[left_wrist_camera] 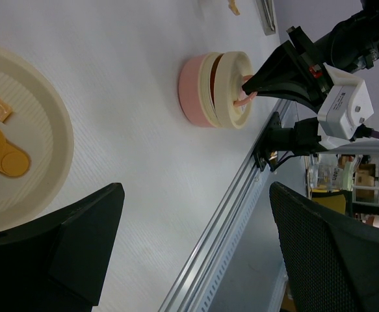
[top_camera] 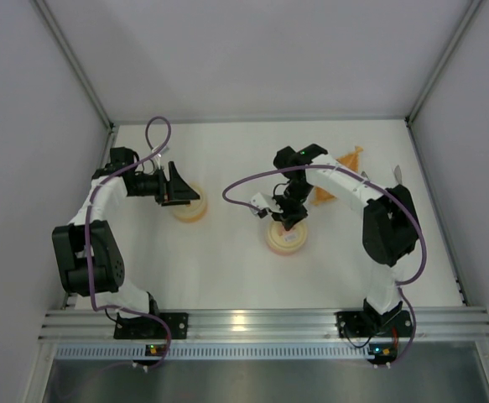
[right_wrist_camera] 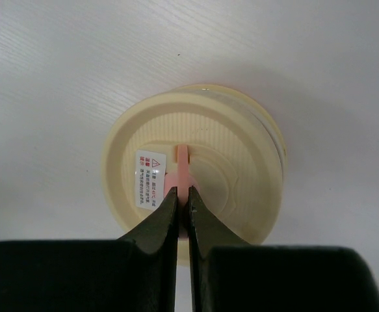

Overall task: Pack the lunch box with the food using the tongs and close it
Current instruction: Close the box lid on the packing box.

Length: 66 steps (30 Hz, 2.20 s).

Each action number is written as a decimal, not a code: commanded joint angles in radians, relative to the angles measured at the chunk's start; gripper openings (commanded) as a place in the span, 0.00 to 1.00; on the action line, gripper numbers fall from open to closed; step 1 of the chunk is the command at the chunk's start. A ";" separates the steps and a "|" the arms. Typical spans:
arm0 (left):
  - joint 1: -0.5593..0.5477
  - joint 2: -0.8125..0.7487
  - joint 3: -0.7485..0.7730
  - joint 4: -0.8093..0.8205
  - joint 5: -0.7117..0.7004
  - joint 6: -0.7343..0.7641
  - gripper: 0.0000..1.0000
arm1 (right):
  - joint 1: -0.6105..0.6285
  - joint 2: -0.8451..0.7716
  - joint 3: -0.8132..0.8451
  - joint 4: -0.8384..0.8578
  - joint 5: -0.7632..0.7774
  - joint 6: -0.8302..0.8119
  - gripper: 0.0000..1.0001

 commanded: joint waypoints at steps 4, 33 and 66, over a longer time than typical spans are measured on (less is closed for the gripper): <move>0.003 0.014 0.010 0.025 0.022 0.014 0.98 | 0.007 0.005 0.041 0.013 -0.027 -0.008 0.00; 0.003 0.050 0.027 0.012 0.028 0.026 0.98 | 0.007 -0.005 0.002 0.054 -0.038 0.027 0.00; 0.009 -0.104 -0.029 0.157 -0.125 -0.095 0.98 | 0.004 -0.079 -0.278 0.451 -0.099 0.731 0.00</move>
